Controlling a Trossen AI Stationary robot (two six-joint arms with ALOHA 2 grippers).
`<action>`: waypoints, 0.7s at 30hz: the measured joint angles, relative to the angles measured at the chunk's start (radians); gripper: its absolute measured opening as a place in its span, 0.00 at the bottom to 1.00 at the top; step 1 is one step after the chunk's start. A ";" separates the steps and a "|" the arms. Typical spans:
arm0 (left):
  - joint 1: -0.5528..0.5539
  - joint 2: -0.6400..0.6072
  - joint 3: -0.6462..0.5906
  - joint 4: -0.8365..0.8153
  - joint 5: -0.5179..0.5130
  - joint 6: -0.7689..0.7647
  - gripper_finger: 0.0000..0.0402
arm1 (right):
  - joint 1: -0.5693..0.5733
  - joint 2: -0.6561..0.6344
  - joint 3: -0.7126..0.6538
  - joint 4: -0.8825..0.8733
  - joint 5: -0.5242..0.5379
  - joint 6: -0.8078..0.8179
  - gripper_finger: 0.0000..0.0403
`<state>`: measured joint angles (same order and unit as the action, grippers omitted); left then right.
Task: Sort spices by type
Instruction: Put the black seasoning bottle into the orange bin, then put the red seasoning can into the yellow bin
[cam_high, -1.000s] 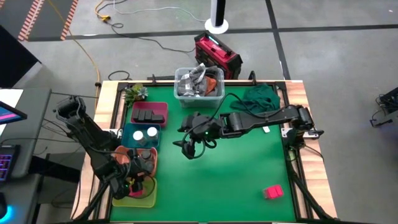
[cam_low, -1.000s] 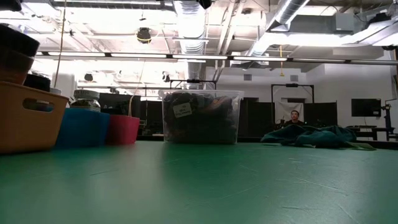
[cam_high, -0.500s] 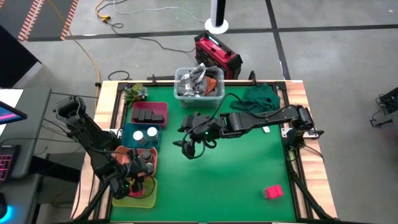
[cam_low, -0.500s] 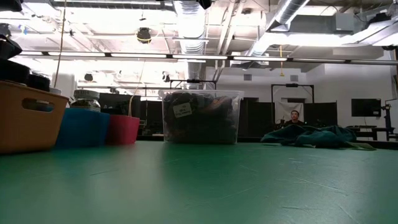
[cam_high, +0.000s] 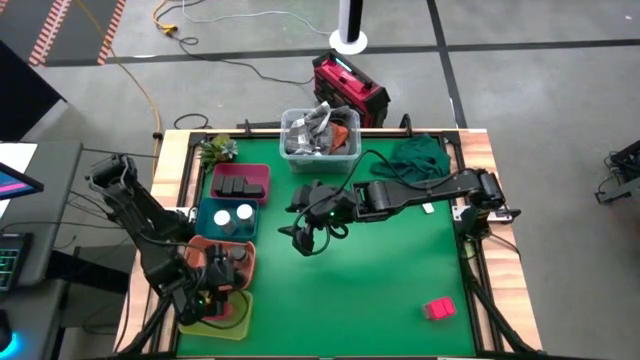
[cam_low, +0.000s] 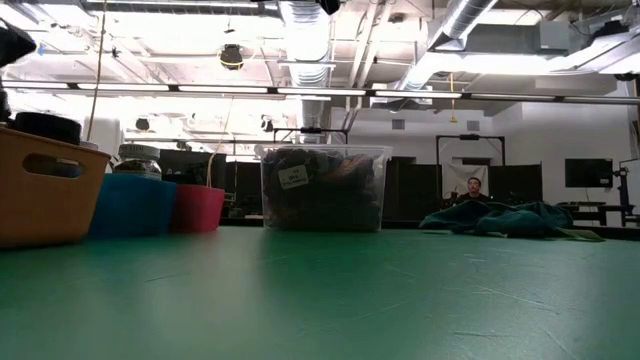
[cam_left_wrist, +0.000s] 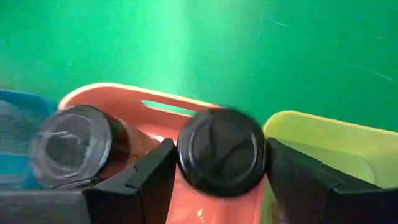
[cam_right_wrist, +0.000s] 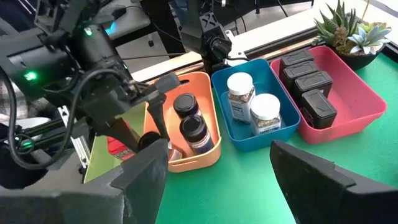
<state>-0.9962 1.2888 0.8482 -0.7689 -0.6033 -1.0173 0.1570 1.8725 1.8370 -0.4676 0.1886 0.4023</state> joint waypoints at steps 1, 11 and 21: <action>0.000 -0.001 0.009 -0.019 -0.001 -0.002 0.57 | 0.000 0.000 0.000 -0.001 0.000 0.000 0.76; 0.003 -0.008 0.062 -0.077 -0.022 -0.052 0.57 | -0.008 0.000 0.000 -0.034 -0.007 -0.010 0.76; 0.010 -0.136 0.109 -0.078 -0.185 -0.038 0.57 | 0.004 -0.011 0.000 -0.206 -0.101 0.019 0.76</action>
<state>-0.9867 1.1524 0.9576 -0.8467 -0.7884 -1.0554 0.1610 1.8611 1.8370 -0.6733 0.0872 0.4214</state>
